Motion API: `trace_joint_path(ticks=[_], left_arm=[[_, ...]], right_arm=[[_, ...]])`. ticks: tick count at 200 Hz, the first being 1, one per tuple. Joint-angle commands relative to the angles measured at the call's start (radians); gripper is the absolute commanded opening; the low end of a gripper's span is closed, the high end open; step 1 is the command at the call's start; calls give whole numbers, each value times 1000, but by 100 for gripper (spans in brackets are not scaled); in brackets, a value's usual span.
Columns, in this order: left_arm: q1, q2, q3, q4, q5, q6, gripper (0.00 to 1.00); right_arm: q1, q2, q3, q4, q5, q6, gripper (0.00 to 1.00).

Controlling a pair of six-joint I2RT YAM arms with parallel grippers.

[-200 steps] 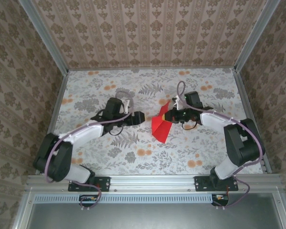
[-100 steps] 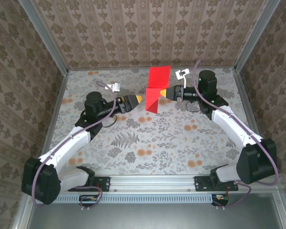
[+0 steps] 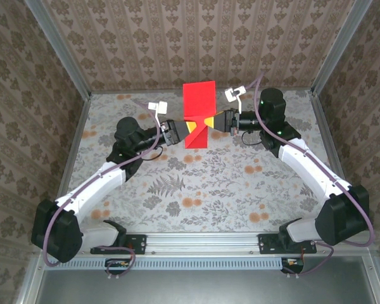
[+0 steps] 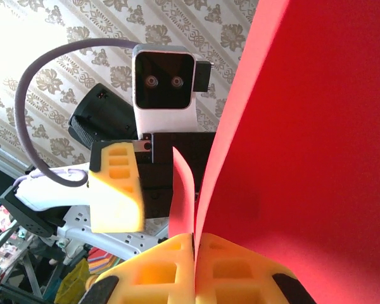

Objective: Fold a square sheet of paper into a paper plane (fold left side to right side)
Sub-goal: Turn over the paper at the center of the table.

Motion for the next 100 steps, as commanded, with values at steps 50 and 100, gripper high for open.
trace_joint_path(ticks=[50, 100], left_arm=[[-3, -18, 9, 47, -4, -9, 30], [-6, -60, 16, -138, -56, 87, 7]], right_arm=[[-2, -15, -36, 20, 0, 13, 15], [-30, -54, -55, -125, 59, -81, 35]])
